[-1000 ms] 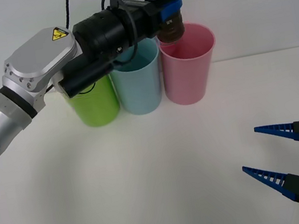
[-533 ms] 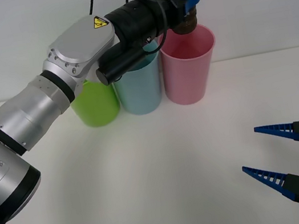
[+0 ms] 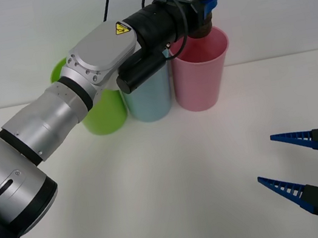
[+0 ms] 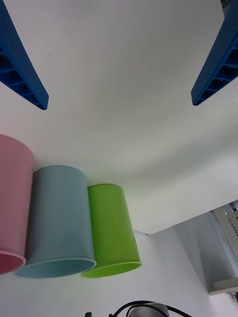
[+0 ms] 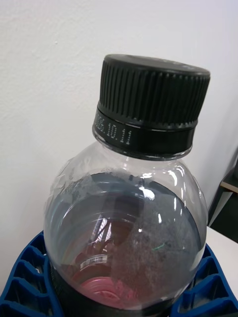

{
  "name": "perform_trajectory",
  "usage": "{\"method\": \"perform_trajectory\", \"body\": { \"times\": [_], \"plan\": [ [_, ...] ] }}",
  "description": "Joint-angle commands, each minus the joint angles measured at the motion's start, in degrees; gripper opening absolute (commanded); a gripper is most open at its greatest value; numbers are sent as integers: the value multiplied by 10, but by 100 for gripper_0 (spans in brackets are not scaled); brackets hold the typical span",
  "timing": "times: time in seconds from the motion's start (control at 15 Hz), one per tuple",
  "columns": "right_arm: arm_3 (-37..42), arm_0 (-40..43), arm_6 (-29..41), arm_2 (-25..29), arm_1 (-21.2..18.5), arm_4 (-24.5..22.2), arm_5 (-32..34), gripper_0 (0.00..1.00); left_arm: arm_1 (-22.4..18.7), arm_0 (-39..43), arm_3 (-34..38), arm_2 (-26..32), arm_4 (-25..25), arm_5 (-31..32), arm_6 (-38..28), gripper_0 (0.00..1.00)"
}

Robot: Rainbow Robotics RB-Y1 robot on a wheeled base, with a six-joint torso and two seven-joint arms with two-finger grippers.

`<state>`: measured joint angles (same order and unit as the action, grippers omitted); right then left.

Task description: Put cans in the blue bin and PET bottles in the pink bin and trash in the green bin.

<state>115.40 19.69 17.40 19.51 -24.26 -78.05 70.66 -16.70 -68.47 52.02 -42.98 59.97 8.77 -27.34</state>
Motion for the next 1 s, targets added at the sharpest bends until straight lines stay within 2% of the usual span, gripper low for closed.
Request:
{"method": "perform_trajectory", "body": {
  "times": [0.07, 0.2, 0.27, 0.47, 0.53, 0.6, 1.0],
  "plan": [
    [0, 0, 0, 0, 0, 0, 0, 100, 5, -1, -9, 0, 6, -1, 1, 4],
    [0, 0, 0, 0, 0, 0, 0, 100, 4, -1, -8, 0, 6, -5, -2, 4],
    [0, 0, 0, 0, 0, 0, 0, 100, 5, -1, -8, 0, 5, -10, -3, 9],
    [0, 0, 0, 0, 0, 0, 0, 100, 5, -1, -8, 0, 4, -19, -4, 65],
    [0, 0, 0, 0, 0, 0, 0, 100, 4, -1, -8, 0, 4, -19, -5, 78],
    [0, 0, 0, 0, 0, 0, 0, 100, 5, 0, -8, 0, 3, -19, -5, 100],
    [0, 0, 0, 0, 0, 0, 0, 100, 4, 0, -3, 0, -4, -19, -6, 100]
  ]
}}
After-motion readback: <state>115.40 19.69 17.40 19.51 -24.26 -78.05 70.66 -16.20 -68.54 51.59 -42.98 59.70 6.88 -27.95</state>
